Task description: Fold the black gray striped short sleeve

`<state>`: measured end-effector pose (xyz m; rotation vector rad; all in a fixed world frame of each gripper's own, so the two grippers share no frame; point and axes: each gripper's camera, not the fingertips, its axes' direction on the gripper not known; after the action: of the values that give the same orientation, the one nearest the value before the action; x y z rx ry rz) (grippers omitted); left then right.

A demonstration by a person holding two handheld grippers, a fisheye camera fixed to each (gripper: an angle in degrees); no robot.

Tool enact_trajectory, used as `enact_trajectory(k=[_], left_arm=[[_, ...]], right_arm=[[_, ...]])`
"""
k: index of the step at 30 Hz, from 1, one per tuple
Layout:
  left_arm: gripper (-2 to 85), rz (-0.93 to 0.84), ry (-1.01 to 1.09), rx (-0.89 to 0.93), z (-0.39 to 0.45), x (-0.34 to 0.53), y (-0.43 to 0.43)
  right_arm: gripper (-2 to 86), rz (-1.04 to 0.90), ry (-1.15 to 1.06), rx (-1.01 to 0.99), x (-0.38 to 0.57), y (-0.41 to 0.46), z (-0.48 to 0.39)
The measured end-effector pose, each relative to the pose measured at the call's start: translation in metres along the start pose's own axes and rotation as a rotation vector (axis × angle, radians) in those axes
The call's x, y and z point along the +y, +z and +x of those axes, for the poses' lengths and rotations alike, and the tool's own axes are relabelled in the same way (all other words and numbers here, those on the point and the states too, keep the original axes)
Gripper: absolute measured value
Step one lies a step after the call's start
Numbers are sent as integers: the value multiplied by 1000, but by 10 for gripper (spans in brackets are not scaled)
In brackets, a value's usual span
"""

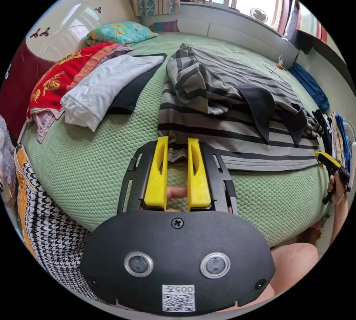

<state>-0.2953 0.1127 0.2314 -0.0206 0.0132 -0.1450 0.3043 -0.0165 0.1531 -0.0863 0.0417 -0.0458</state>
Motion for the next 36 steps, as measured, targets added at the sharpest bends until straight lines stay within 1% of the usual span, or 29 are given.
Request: enact_trajectory(k=[2, 3, 5, 7, 10, 13, 14, 17, 21, 22, 25, 27, 31, 34, 36], left_arm=[[79, -3, 41, -6, 5, -1, -7], [67, -1, 56, 9, 5, 0, -10], [32, 6, 77, 3, 5, 3, -24], [20, 20, 100, -7, 4, 6, -36], [15, 30, 117, 12, -4, 12, -53], [19, -40, 138, 26, -9, 22, -40], [26, -68, 152, 34, -9, 28, -34], [56, -37, 144, 49, -16, 40, -46], [98, -22, 140, 68, -27, 55, -65], [107, -19, 134, 76, -30, 58, -71], [119, -11, 119, 24, -36, 64, -84], [121, -4, 114, 40, -37, 64, -92], [118, 72, 181, 118, -4, 40, -116], [124, 115, 250, 201, 41, 8, -122], [129, 126, 288, 205, 68, -13, -117]], right_arm=[[60, 12, -7, 12, 4, -4, -3], [26, 21, -15, 11, 7, -8, -6], [-2, 32, -30, 20, 13, -14, -12], [-11, 20, -38, 23, 20, -20, -16], [-15, -1, -9, -25, 36, -36, -17], [-14, -25, -21, -37, 57, -39, -22], [-13, -31, -46, -14, 65, -34, -26], [0, 15, -57, -3, 78, -38, -27], [69, -21, -66, -60, 95, -52, -11], [75, -22, -65, -65, 98, -54, -8], [106, -51, -61, -59, 108, -62, 4], [119, -40, -52, -54, 114, -72, 11], [121, 58, -53, -127, 104, -99, 6], [121, 146, -133, -182, 73, -119, -24], [116, 182, -202, -205, 43, -119, -54]])
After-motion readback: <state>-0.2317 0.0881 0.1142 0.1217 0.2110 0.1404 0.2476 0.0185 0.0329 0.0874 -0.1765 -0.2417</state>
